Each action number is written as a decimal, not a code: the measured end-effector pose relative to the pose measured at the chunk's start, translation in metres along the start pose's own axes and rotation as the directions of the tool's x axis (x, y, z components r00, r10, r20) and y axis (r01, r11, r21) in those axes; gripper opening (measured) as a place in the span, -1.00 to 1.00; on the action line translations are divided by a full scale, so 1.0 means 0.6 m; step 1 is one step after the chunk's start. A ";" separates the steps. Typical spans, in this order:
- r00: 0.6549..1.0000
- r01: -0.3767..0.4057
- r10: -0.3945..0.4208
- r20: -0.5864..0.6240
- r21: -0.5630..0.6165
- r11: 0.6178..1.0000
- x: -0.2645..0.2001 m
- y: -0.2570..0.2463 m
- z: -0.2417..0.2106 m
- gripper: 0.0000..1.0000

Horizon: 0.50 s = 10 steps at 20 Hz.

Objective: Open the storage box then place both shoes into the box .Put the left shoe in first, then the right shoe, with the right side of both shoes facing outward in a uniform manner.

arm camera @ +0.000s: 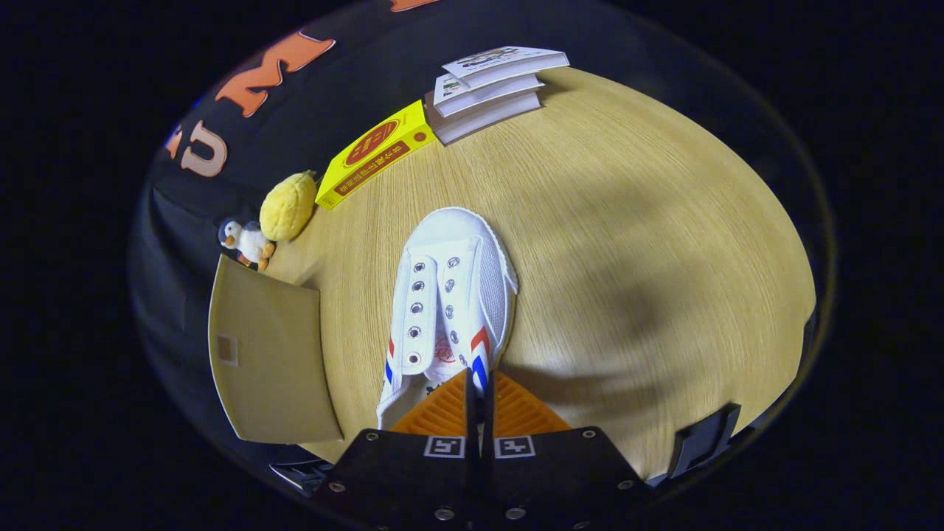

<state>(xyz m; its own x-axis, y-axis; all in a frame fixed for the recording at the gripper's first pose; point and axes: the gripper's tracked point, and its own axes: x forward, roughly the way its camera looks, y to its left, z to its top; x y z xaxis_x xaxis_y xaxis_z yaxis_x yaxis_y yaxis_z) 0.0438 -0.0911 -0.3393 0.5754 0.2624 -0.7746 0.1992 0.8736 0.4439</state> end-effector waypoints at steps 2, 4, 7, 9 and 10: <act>0.999 -0.036 0.036 0.009 0.035 0.999 -0.004 0.014 -0.003 -0.99; 0.996 -0.092 0.091 0.020 0.072 0.993 -0.009 0.047 -0.004 -1.00; 0.989 -0.138 0.133 0.071 0.067 0.988 -0.028 0.084 0.004 -1.00; 0.983 -0.167 0.161 0.091 0.064 0.984 -0.048 0.119 0.006 -1.00; 0.981 -0.173 0.167 0.097 0.052 0.984 -0.057 0.135 0.006 -1.00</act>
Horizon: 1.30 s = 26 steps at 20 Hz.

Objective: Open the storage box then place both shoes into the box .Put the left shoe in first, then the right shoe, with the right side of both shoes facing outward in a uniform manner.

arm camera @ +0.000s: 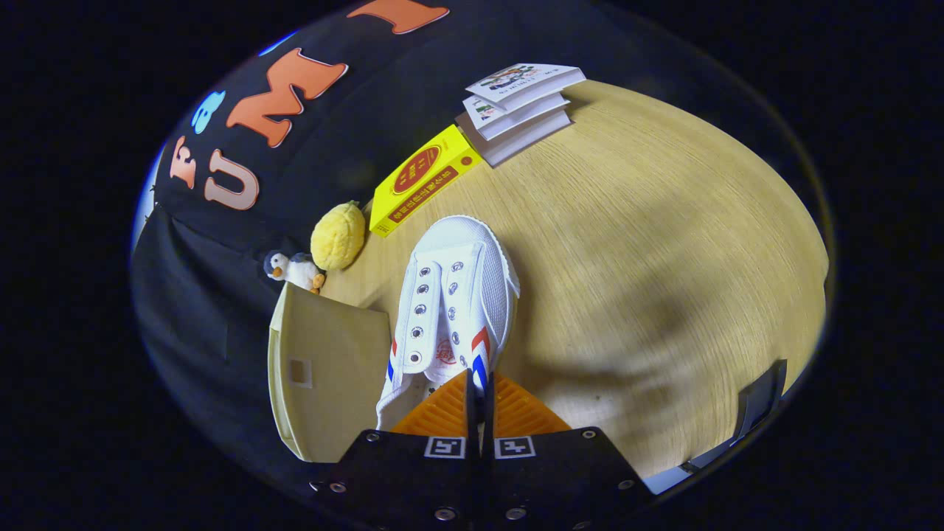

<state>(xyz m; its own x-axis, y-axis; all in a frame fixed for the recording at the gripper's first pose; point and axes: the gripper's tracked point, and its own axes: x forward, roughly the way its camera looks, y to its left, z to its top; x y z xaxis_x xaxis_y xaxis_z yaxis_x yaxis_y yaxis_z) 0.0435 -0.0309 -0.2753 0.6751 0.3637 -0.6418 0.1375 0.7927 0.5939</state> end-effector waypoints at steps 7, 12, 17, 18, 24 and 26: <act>0.997 -0.059 0.063 0.040 -0.103 0.993 -0.067 0.164 0.000 -1.00; 0.989 -0.126 0.137 0.056 -0.171 0.977 -0.092 0.291 -0.018 -1.00; 0.988 -0.148 0.154 0.010 -0.233 0.961 -0.067 0.372 -0.072 -1.00; 0.989 -0.146 0.151 0.002 -0.239 0.960 -0.057 0.382 -0.082 -1.00; 1.000 0.004 -0.007 -0.007 -0.333 0.943 0.009 0.368 -0.115 -1.00; 0.997 0.069 -0.070 0.010 -0.373 0.925 0.024 0.354 -0.115 -1.00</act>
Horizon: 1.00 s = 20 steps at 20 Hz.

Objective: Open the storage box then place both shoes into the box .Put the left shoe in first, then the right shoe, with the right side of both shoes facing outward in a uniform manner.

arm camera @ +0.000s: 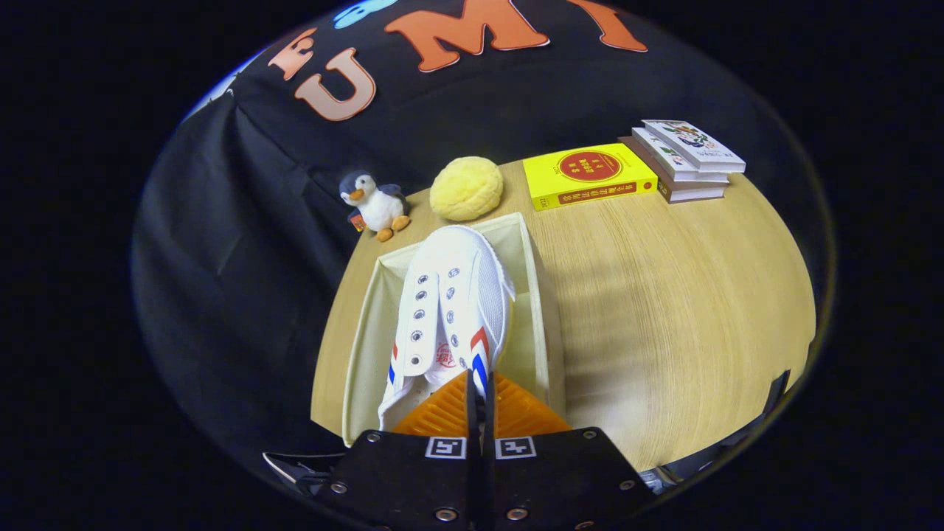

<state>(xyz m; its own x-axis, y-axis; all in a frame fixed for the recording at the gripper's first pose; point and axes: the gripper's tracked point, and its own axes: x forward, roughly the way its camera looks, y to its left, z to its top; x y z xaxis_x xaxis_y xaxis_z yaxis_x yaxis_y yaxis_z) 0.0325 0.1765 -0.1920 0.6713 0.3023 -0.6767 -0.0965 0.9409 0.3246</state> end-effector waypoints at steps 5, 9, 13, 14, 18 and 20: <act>0.997 0.074 -0.072 0.017 -0.095 0.993 0.019 0.002 0.001 -0.99; 0.994 -0.060 0.059 0.097 0.006 0.998 -0.001 0.065 0.054 -0.45; 0.983 -0.027 0.028 0.181 -0.008 1.000 -0.054 0.044 0.101 0.31; 0.980 -0.028 0.028 0.198 -0.004 1.000 -0.065 0.039 0.110 0.59; 0.962 0.005 -0.002 0.274 -0.009 1.000 -0.120 0.001 0.152 0.98; 0.954 0.008 -0.005 0.300 -0.008 1.000 -0.145 -0.013 0.168 0.98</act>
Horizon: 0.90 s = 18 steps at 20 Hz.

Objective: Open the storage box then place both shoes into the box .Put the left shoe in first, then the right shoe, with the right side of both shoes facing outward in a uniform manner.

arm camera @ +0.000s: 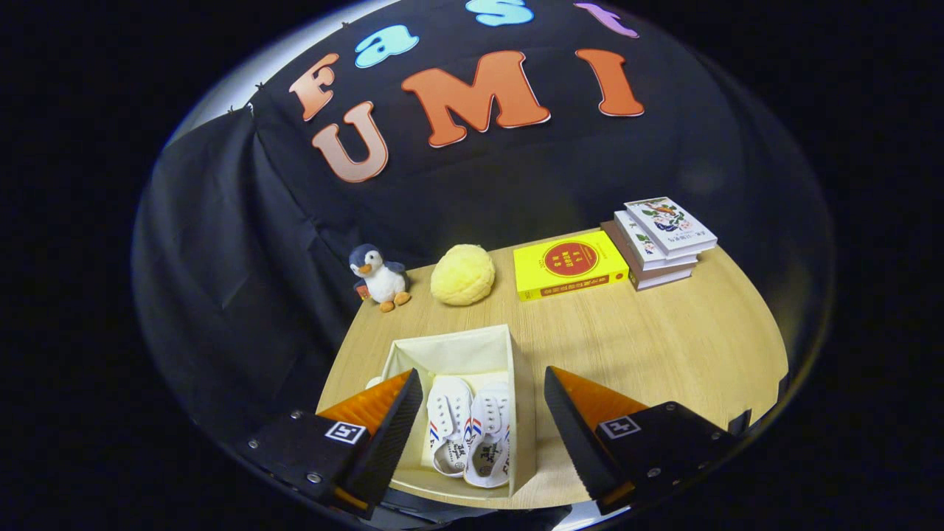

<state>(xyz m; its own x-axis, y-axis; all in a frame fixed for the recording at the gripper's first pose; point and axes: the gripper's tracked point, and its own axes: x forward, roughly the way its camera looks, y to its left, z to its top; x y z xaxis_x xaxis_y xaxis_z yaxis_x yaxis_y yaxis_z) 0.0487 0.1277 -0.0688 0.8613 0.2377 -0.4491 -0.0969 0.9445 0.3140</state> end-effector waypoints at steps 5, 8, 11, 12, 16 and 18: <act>0.997 0.040 -0.039 0.064 -0.015 0.999 -0.054 -0.055 0.050 0.97; 0.991 0.079 -0.075 0.108 -0.032 0.996 -0.090 -0.104 0.081 0.97; 0.984 0.113 -0.105 0.143 -0.050 0.992 -0.120 -0.142 0.103 0.97; 0.982 0.121 -0.112 0.151 -0.053 0.991 -0.127 -0.155 0.109 0.97; 0.967 0.171 -0.155 0.202 -0.065 0.983 -0.161 -0.208 0.138 0.97; 0.955 0.205 -0.182 0.233 -0.077 0.976 -0.171 -0.236 0.150 0.97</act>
